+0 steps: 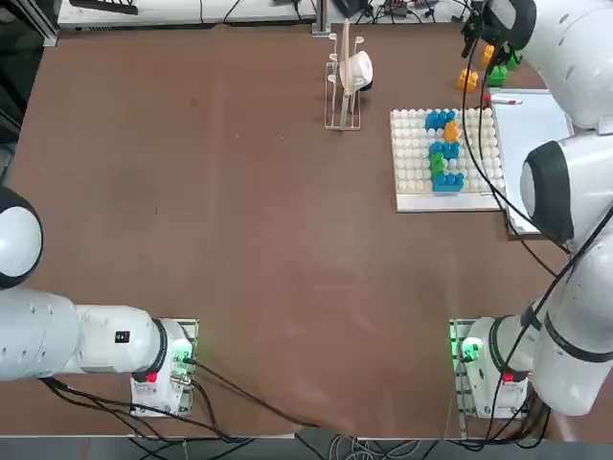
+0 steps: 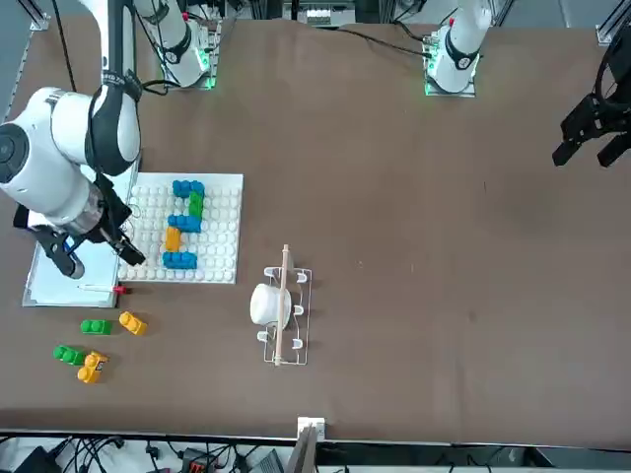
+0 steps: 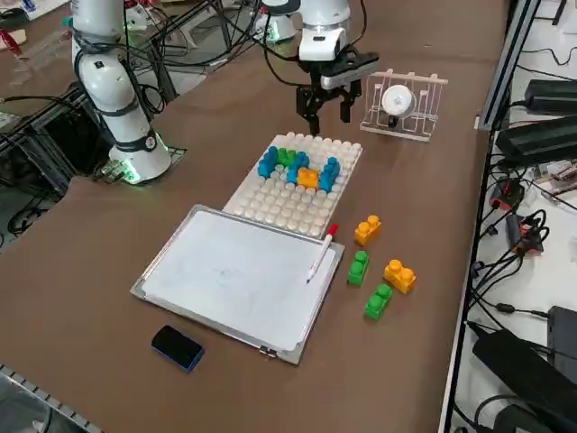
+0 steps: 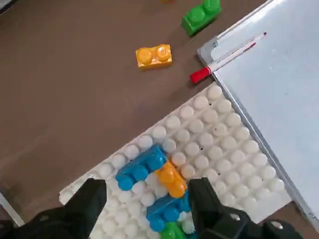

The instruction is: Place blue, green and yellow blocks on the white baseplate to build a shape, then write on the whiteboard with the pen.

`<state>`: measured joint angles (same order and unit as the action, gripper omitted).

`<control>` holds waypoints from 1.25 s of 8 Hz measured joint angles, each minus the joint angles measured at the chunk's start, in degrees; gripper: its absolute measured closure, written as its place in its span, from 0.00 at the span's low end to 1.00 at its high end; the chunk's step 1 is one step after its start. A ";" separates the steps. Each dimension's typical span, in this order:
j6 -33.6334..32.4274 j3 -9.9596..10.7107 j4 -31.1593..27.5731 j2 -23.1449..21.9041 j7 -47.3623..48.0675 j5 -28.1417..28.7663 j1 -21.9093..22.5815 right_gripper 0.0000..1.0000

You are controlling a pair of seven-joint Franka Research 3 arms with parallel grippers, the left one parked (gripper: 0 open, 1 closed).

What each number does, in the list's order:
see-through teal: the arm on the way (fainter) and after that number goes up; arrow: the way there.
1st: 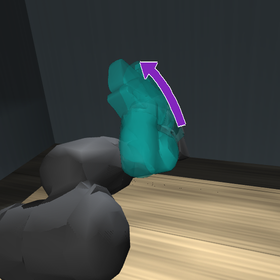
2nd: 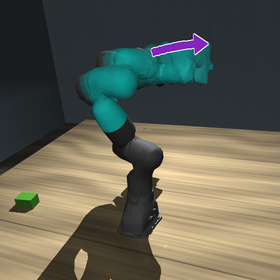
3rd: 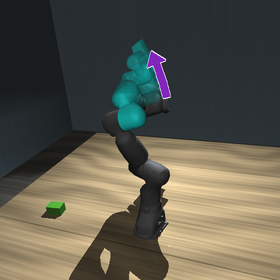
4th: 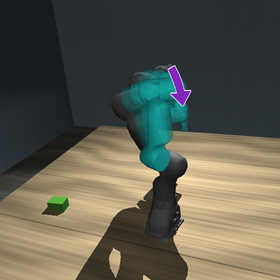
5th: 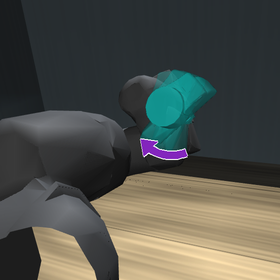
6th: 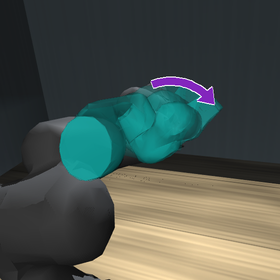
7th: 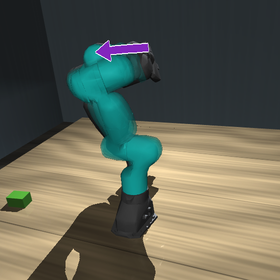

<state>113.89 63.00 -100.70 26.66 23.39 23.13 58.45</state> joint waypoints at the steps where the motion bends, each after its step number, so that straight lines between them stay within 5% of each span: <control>1: 0.03 0.00 0.00 0.02 -3.99 0.00 -0.15 0.00; 5: 1.27 -0.45 0.12 0.76 -14.77 0.01 -0.03 0.00; 10: 2.37 -0.72 0.12 5.69 -14.10 5.62 -0.79 0.00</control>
<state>116.27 62.28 -100.58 32.35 9.29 28.75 57.66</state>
